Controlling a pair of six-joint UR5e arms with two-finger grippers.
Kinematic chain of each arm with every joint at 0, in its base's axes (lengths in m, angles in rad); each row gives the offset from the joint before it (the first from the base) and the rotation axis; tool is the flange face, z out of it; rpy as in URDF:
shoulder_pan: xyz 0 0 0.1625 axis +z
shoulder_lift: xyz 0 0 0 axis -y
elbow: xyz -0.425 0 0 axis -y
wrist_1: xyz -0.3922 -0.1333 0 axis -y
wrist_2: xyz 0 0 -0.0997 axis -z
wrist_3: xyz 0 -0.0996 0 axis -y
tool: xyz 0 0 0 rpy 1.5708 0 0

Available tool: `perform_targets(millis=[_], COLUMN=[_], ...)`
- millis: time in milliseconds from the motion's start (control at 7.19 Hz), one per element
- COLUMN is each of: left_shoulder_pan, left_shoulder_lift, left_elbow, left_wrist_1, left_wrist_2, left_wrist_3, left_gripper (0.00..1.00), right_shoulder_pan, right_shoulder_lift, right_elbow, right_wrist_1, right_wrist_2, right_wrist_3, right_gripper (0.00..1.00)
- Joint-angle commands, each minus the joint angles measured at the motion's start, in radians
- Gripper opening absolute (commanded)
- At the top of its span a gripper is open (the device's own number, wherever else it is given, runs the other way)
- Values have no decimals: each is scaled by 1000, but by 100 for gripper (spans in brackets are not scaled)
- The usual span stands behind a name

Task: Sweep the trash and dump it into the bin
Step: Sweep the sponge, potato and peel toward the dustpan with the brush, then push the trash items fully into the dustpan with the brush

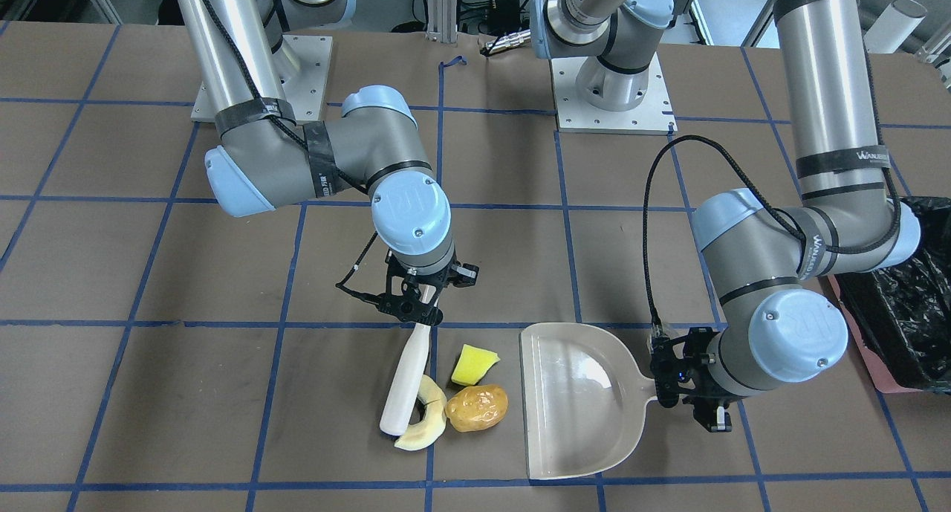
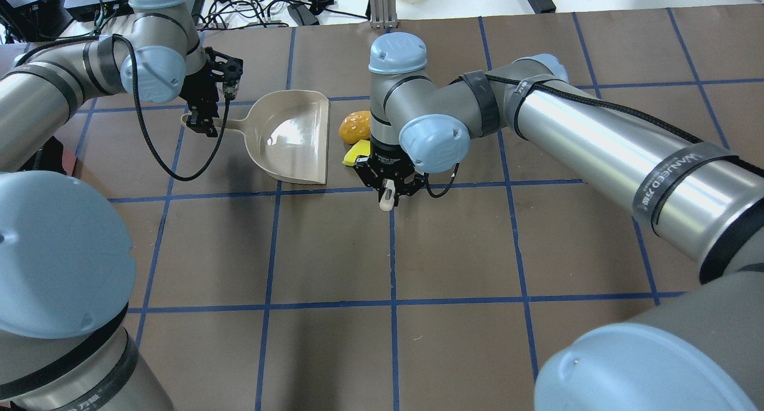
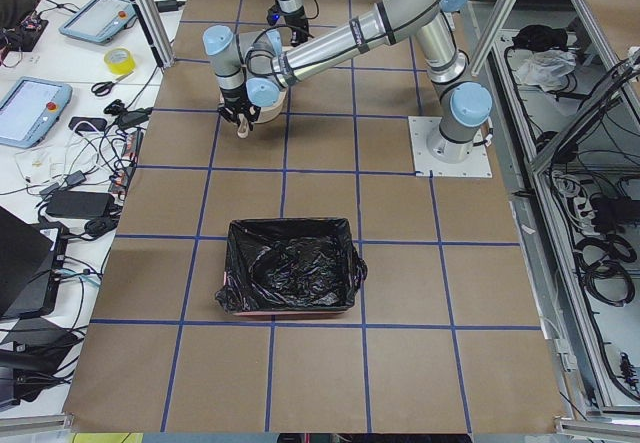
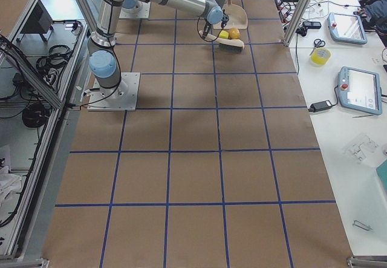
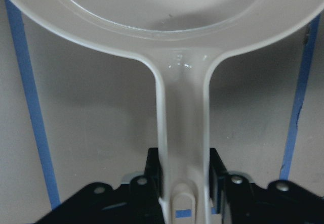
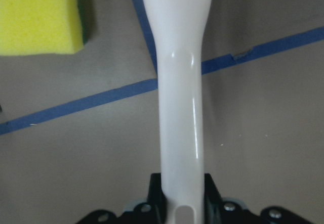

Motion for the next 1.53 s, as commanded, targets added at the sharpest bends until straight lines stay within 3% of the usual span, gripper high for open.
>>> perform_targets(millis=[0, 556, 1112, 1390], left_shoulder_pan=[-2, -2, -2, -2], left_shoulder_lift=[-1, -2, -2, -2], left_elbow=[-1, -1, -2, -2], left_wrist_1=[1, 1, 3, 4], left_wrist_2=[0, 0, 0, 0], left_wrist_3=[0, 0, 0, 0], left_gripper=[0, 0, 0, 0], right_shoulder_pan=[52, 125, 174, 186], right_shoulder_lift=[54, 109, 174, 177], right_elbow=[-77, -140, -275, -295], right_wrist_1=[-4, -128, -150, -174], right_wrist_2=[19, 108, 174, 214], right_wrist_3=[73, 135, 158, 159], right_gripper=[0, 0, 0, 0])
